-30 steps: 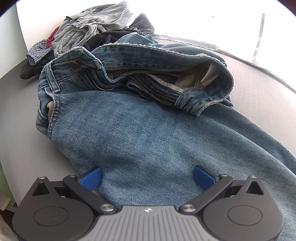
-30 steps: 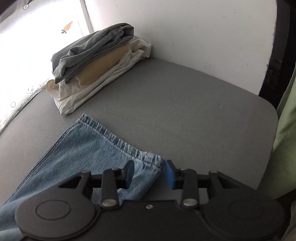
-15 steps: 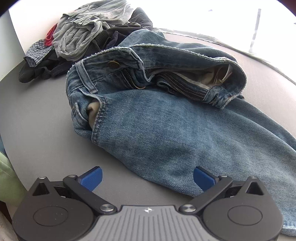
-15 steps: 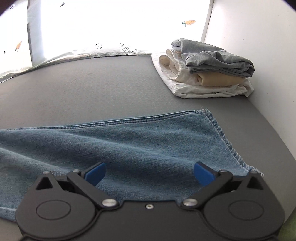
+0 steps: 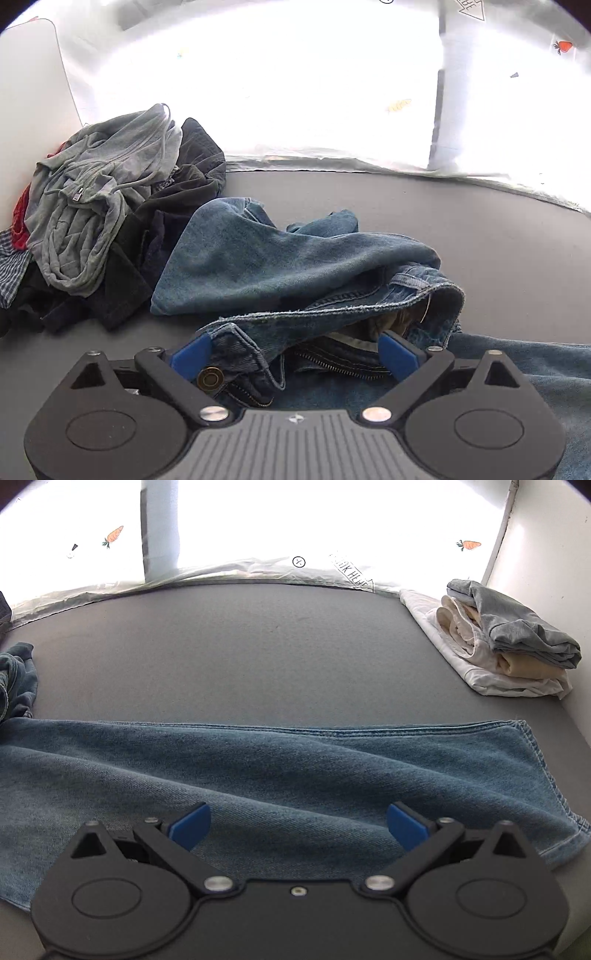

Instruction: Fold clothes

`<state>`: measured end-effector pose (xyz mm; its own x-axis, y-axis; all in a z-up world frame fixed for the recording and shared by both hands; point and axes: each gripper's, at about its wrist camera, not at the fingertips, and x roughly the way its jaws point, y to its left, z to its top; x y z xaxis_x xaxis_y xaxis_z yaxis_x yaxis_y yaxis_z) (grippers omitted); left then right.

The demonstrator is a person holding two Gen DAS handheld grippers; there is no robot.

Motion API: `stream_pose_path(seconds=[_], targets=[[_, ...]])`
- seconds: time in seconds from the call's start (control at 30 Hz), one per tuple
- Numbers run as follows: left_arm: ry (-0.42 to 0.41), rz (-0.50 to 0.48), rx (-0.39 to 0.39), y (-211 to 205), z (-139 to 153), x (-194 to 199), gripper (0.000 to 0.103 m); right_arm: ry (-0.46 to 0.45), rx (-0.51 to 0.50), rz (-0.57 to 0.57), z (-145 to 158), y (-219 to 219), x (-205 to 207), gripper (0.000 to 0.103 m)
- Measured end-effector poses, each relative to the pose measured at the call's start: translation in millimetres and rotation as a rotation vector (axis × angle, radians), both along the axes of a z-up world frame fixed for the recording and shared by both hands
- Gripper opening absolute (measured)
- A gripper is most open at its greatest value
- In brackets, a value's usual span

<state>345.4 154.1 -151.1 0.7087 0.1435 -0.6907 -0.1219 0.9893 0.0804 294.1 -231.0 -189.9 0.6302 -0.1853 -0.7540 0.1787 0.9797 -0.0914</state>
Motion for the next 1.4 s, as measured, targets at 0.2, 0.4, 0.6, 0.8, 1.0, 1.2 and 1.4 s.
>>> stream_pose_path(seconds=[0.2,0.4,0.6,0.8,1.0,1.2,1.4], targets=[[0.051,-0.243,0.086,-30.4,-23.7,51.6,0.079,-0.003,-0.047,-0.023,3.8,31.4,3.9,0.103],[0.014,-0.212,0.032,-5.5,-28.2,69.8,0.011,-0.018,-0.049,-0.112,7.2,46.4,13.6,0.103],[-0.158,0.074,0.125,78.0,21.4,32.9,0.005,-0.034,-0.032,-0.158,8.7,61.1,36.5,0.103],[-0.039,0.304,-0.038,179.8,-23.9,24.1,0.006,-0.05,-0.019,-0.025,15.5,99.9,70.4,0.103],[0.008,0.354,-0.181,173.0,-60.7,8.6,0.01,-0.052,0.016,0.176,27.0,151.1,107.1,0.103],[0.001,0.382,-0.316,198.8,-46.3,16.9,0.026,-0.074,0.102,0.372,44.0,200.6,140.8,0.103],[-0.097,0.443,-0.387,231.0,-13.2,8.9,0.059,-0.058,0.133,0.334,38.3,213.1,163.1,0.103]])
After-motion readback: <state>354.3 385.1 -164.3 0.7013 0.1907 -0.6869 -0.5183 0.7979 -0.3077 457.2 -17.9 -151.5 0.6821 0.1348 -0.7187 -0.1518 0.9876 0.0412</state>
